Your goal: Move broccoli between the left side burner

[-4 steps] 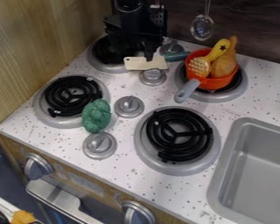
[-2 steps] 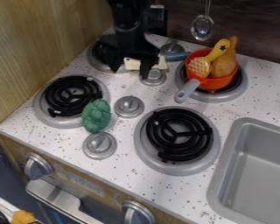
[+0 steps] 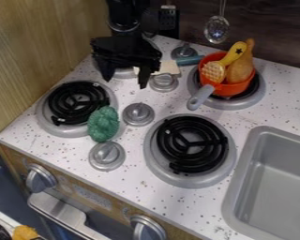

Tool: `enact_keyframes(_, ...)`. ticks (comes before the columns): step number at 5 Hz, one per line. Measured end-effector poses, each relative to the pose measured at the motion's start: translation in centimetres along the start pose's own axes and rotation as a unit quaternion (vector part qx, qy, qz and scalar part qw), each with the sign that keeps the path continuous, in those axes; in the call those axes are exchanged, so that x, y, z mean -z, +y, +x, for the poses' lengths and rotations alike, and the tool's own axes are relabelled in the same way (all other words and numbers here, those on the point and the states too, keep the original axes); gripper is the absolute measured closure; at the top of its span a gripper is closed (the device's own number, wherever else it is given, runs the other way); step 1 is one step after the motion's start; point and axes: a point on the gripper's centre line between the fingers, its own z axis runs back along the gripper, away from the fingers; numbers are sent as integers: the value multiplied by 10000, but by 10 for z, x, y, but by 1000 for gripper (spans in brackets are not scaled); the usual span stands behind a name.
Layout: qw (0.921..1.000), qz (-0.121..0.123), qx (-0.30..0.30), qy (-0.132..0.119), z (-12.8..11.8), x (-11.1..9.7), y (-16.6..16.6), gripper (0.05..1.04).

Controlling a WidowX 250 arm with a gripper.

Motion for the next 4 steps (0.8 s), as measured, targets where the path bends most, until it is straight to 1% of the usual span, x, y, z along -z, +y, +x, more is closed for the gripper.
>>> enact_keyframes(1, 9966, 228, -285, 735, -21, -7, 5, 83)
enact_keyframes(2, 9950, 299, -575, 763, -41, -8, 4, 83)
enact_keyframes(3, 9939, 284, -779, 727, -53, -12, 1, 83)
enact_keyframes(4, 9943, 171, -745, 741, -63, -3, -2, 83)
